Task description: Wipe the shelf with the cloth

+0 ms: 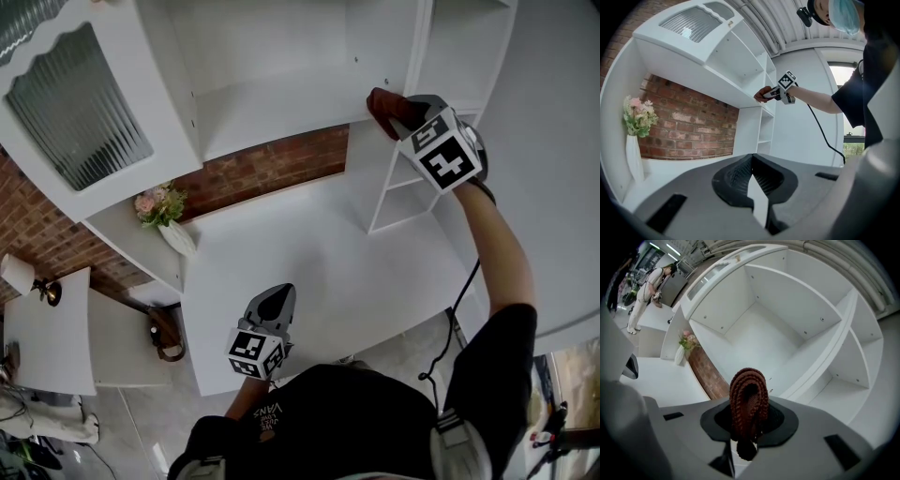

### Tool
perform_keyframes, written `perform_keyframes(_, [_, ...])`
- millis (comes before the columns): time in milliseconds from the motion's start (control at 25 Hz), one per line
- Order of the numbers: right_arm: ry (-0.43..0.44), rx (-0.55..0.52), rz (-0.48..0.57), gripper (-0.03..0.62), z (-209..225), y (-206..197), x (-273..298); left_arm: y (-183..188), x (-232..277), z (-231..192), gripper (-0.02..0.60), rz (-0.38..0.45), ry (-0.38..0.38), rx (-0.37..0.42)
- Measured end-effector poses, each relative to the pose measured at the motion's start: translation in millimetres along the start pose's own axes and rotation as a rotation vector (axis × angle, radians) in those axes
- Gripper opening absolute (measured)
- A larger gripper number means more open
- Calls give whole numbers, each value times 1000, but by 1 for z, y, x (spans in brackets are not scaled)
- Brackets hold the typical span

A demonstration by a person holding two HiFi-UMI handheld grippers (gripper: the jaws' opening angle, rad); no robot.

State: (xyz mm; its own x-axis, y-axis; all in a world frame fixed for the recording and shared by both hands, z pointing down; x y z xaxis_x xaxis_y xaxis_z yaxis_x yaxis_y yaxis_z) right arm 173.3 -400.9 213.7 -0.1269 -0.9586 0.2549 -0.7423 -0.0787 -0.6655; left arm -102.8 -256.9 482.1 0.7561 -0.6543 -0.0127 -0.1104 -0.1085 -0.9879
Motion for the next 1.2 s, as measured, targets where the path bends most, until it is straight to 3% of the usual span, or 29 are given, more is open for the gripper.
perform_keyframes(240, [-19,101,96,89,-31,-12,-35,-1,-10,0,8,-13,-17,14])
perform_keyframes(520, [3,173,112,89,-108,-41,-52,-2,-20,-1,8,-12,-34,27])
perform_keyframes(920, [47,458,152,89,-206,-79,-64,-8,-45,-11,8,-23,10,28])
perform_keyframes(1200, [85,587,150,89,-260,-98,-68,-18,-63,-16,8,-42,47,19])
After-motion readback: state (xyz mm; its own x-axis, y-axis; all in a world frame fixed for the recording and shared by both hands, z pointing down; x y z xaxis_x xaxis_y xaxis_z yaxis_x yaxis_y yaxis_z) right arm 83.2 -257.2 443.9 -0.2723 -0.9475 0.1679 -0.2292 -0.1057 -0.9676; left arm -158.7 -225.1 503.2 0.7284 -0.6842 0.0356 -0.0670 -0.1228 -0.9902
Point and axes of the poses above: the fingertips, and each gripper's own axes: x forward along the fingers, z to its right, y out of its top, the point moved 5 cm from there along -x, backward along the fingers, and after that the axes turned 8 degrees about z, right-handed, at the moved point
